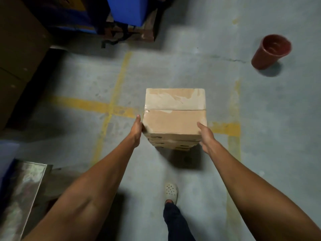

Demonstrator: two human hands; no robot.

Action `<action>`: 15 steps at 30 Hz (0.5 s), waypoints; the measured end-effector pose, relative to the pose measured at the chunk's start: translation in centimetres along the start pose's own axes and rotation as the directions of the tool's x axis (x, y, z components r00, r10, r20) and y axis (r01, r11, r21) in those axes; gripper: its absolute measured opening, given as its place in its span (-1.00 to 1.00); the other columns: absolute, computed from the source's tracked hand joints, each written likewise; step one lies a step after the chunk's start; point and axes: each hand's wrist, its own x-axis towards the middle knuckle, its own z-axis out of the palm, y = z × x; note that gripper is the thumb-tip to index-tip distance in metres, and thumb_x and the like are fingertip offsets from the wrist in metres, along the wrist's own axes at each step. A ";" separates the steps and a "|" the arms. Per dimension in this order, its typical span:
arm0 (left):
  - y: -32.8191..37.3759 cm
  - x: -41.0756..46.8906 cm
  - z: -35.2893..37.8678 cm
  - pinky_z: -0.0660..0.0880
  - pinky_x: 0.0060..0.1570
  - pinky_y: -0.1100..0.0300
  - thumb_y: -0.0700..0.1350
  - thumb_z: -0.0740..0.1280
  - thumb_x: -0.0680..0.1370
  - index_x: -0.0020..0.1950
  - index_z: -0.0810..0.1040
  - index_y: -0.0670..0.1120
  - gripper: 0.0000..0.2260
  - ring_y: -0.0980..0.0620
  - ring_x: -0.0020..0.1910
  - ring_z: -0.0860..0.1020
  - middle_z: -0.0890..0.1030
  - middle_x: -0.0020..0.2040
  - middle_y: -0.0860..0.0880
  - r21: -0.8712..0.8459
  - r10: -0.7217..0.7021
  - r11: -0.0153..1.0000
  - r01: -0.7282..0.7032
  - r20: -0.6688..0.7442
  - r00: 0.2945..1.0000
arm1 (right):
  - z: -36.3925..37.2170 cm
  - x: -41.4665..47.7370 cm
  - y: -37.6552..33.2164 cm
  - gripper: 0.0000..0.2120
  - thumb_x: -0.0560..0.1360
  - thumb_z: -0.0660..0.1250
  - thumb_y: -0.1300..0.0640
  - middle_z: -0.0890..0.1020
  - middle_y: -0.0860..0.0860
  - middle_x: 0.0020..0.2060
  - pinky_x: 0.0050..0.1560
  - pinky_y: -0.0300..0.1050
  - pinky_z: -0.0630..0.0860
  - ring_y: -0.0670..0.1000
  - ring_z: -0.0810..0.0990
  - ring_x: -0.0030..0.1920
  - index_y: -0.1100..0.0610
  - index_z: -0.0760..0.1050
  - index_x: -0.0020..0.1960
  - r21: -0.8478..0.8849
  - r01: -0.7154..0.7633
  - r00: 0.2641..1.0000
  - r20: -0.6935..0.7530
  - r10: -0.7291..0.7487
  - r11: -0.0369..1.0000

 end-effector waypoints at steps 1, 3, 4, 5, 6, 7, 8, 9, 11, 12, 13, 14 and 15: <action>0.1 -0.1 0.1 0.11 0.37 0.16 0.14 -0.17 0.72 0.53 0.30 -0.26 -0.38 -0.04 0.54 0.24 0.34 0.53 -0.12 -0.005 0.019 1.000 -0.019 0.003 1.000 | 0.0 0.4 0.1 0.05 0.13 0.57 -0.38 0.46 0.00 0.43 0.36 0.06 0.39 0.09 0.48 0.34 0.07 0.36 0.48 -0.017 -0.012 1.000 -0.028 0.012 1.000; 0.2 -0.7 -0.2 0.11 0.35 0.17 0.13 -0.11 0.72 0.52 0.34 -0.23 -0.43 0.00 0.53 0.26 0.36 0.53 -0.08 -0.017 0.064 0.998 -0.065 -0.034 0.997 | 0.0 -1.0 -1.0 -0.09 0.16 0.59 -0.20 0.48 0.07 0.37 0.18 0.03 0.49 0.14 0.51 0.26 0.09 0.42 0.42 -0.048 0.016 0.996 -0.092 -0.020 0.999; 0.4 -1.2 -0.7 0.12 0.34 0.17 0.12 -0.07 0.72 0.51 0.36 -0.21 -0.46 0.01 0.53 0.28 0.37 0.52 -0.06 -0.041 0.086 0.995 -0.088 -0.060 0.995 | 0.2 -3.0 -2.2 -0.33 0.31 0.51 -0.06 0.49 0.10 0.33 0.04 -0.02 0.49 0.15 0.51 0.22 0.11 0.45 0.37 -0.070 0.047 0.991 -0.123 -0.056 0.996; 0.8 -2.0 -1.2 0.13 0.31 0.16 0.11 -0.05 0.72 0.49 0.40 -0.20 -0.47 0.03 0.52 0.29 0.39 0.51 -0.04 -0.066 0.115 0.991 -0.119 -0.066 0.991 | 0.9 -6.2 -3.8 -0.49 0.38 0.41 0.05 0.50 0.13 0.29 -0.09 -0.05 0.46 0.14 0.52 0.16 0.11 0.47 0.31 -0.074 0.086 0.984 -0.147 -0.096 0.994; 1.1 -3.2 -1.8 0.13 0.28 0.16 0.10 -0.05 0.73 0.48 0.42 -0.18 -0.49 0.06 0.50 0.30 0.40 0.50 -0.02 -0.090 0.151 0.984 -0.156 -0.062 0.987 | 1.5 -8.7 -5.0 -0.57 0.39 0.35 0.12 0.52 0.15 0.26 -0.18 -0.07 0.44 0.12 0.52 0.09 0.10 0.48 0.27 -0.068 0.124 0.980 -0.147 -0.133 0.990; 1.5 -4.5 -2.5 0.13 0.26 0.15 0.09 -0.05 0.73 0.46 0.45 -0.15 -0.50 0.10 0.46 0.32 0.43 0.48 0.00 -0.103 0.191 0.975 -0.196 -0.056 0.980 | 1.8 -10.3 -5.8 -0.57 0.39 0.31 0.17 0.53 0.14 0.23 -0.22 -0.07 0.43 0.09 0.51 0.04 0.08 0.47 0.26 -0.058 0.166 0.976 -0.130 -0.172 0.984; 1.7 -6.0 -3.2 0.12 0.27 0.14 0.08 -0.05 0.73 0.42 0.49 -0.11 -0.53 0.14 0.42 0.34 0.46 0.45 0.02 -0.114 0.230 0.965 -0.236 -0.064 0.971 | 2.2 -11.6 -6.3 -0.54 0.39 0.29 0.20 0.55 0.12 0.21 -0.22 -0.07 0.43 0.07 0.50 0.02 0.06 0.45 0.29 -0.050 0.212 0.970 -0.111 -0.216 0.976; 1.8 -7.6 -3.9 0.12 0.28 0.14 0.08 -0.05 0.73 0.36 0.52 -0.06 -0.56 0.17 0.38 0.35 0.49 0.40 0.06 -0.127 0.257 0.956 -0.266 -0.083 0.963 | 2.6 -13.2 -6.7 -0.51 0.41 0.28 0.23 0.56 0.08 0.17 -0.20 -0.07 0.41 0.04 0.49 0.01 0.03 0.42 0.33 -0.037 0.251 0.963 -0.086 -0.254 0.967; 1.0 -10.9 -5.8 0.13 0.28 0.15 0.07 -0.04 0.73 0.26 0.54 0.04 -0.62 0.20 0.33 0.37 0.51 0.33 0.11 -0.149 0.295 0.939 -0.311 -0.120 0.948 | 3.8 -16.2 -6.9 -0.56 0.49 0.25 0.28 0.56 -0.04 0.04 -0.19 -0.10 0.39 -0.04 0.48 -0.04 -0.02 0.40 0.32 -0.043 0.295 0.954 -0.038 -0.297 0.954; 0.3 -12.6 -6.9 0.16 0.28 0.16 0.07 -0.03 0.73 0.26 0.54 0.05 -0.63 0.21 0.31 0.40 0.52 0.33 0.12 -0.168 0.312 0.927 -0.335 -0.146 0.939 | 4.5 -17.8 -6.7 -0.59 0.53 0.24 0.28 0.56 -0.09 0.01 -0.19 -0.10 0.40 -0.07 0.49 -0.04 -0.05 0.40 0.32 -0.085 0.333 0.941 -0.029 -0.336 0.939; -0.6 -14.3 -8.0 0.23 0.25 0.18 0.07 -0.01 0.72 0.27 0.55 0.05 -0.63 0.22 0.26 0.45 0.56 0.30 0.14 -0.192 0.326 0.913 -0.360 -0.189 0.926 | 5.5 -19.5 -6.3 -0.58 0.55 0.25 0.26 0.57 -0.13 0.03 -0.15 -0.09 0.45 -0.06 0.52 0.01 -0.07 0.41 0.34 -0.135 0.375 0.924 -0.021 -0.381 0.917; -1.6 -16.0 -9.1 0.33 0.18 0.18 0.07 0.01 0.72 0.26 0.57 0.06 -0.64 0.23 0.19 0.52 0.62 0.23 0.16 -0.218 0.336 0.894 -0.391 -0.249 0.908 | 6.5 -21.5 -5.7 -0.53 0.53 0.28 0.23 0.59 -0.13 0.12 -0.04 -0.04 0.51 -0.02 0.55 0.11 -0.08 0.40 0.39 -0.187 0.412 0.907 -0.012 -0.421 0.892; -2.7 -17.8 -10.1 0.41 0.08 0.19 0.07 0.03 0.72 0.23 0.59 0.06 -0.65 0.24 0.10 0.57 0.67 0.13 0.17 -0.245 0.338 0.874 -0.420 -0.315 0.887 | 7.7 -23.3 -4.9 -0.45 0.50 0.31 0.20 0.58 -0.11 0.25 0.13 0.02 0.53 0.03 0.55 0.22 -0.10 0.36 0.45 -0.253 0.438 0.892 0.001 -0.452 0.863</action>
